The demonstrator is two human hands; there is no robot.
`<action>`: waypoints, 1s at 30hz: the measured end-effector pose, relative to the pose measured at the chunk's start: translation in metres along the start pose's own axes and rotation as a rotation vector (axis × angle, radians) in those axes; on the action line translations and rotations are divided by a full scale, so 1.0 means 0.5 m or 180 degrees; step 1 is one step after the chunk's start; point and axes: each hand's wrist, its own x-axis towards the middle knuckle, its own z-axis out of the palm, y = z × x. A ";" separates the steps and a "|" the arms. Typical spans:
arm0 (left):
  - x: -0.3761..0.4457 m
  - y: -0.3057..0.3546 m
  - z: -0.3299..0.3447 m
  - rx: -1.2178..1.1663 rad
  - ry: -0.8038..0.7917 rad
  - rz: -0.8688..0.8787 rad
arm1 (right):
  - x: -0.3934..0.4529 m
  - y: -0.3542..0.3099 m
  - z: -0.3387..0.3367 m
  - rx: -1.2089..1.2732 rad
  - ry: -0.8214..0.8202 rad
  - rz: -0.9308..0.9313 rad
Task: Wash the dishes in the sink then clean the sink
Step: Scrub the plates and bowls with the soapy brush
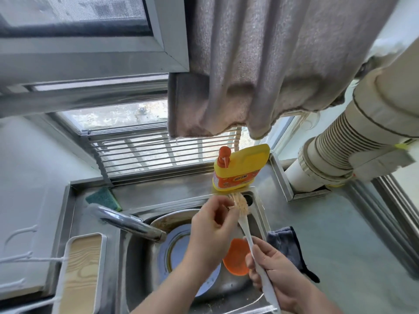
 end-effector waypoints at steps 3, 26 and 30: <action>0.047 0.127 -0.017 0.0697 -0.0148 0.0807 | -0.011 -0.038 0.015 -0.0314 -0.0036 -0.0308; 0.284 0.163 -0.066 0.2340 0.0023 0.0819 | 0.035 -0.087 0.094 -0.0804 -0.0007 -0.0737; 0.284 0.153 -0.063 0.2271 0.0117 0.0748 | 0.042 -0.088 0.094 -0.0808 -0.0009 -0.0708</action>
